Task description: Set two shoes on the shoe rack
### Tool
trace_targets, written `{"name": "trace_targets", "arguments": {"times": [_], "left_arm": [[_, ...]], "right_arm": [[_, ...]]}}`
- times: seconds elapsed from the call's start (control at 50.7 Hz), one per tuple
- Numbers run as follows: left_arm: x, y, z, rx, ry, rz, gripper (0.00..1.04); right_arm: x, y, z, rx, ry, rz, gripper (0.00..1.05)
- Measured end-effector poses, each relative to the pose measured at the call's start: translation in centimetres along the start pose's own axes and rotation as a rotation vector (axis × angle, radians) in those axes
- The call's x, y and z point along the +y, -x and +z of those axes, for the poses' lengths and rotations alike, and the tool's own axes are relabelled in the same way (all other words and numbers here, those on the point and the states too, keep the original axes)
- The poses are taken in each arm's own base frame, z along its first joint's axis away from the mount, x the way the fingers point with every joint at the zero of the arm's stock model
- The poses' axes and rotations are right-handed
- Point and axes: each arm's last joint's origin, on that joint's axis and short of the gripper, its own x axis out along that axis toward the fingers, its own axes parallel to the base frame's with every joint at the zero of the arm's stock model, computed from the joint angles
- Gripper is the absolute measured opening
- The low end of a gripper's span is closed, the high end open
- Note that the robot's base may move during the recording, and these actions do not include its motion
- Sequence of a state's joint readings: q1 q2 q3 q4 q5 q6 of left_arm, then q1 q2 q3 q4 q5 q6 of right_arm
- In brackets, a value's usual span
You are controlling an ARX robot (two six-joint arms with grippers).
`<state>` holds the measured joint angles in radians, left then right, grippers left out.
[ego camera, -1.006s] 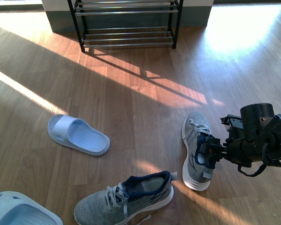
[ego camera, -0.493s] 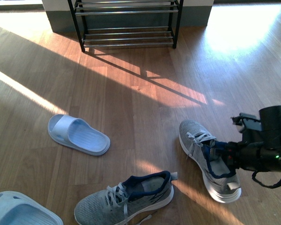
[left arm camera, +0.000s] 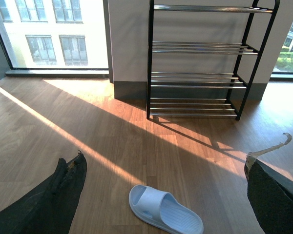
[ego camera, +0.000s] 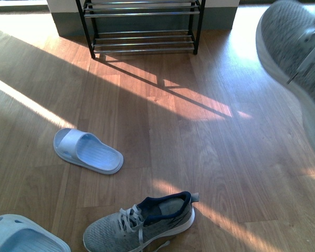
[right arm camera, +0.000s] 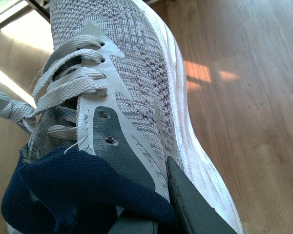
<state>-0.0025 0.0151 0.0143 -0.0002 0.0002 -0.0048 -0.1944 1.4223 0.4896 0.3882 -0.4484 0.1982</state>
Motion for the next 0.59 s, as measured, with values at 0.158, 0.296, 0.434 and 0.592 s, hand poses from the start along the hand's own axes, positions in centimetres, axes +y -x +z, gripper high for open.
{"name": "trace_targets", "arguments": {"times": [0.158, 0.296, 0.434, 0.592], "left_arm": [[0.0, 0.0, 0.0, 0.0, 0.0, 0.0, 0.95], [0.0, 0.0, 0.0, 0.0, 0.0, 0.0, 0.95], [0.0, 0.0, 0.0, 0.0, 0.0, 0.0, 0.95], [0.0, 0.0, 0.0, 0.0, 0.0, 0.0, 0.95]], "right_arm": [[1.0, 3.9, 0.5, -0.066, 0.026, 0.039, 0.01], [1.1, 4.7, 0.5, -0.092, 0.043, 0.031, 0.01], [1.0, 4.7, 0.3, -0.085, 0.042, 0.028, 0.01], [1.0, 4.7, 0.3, -0.084, 0.042, 0.029, 0.01]]}}
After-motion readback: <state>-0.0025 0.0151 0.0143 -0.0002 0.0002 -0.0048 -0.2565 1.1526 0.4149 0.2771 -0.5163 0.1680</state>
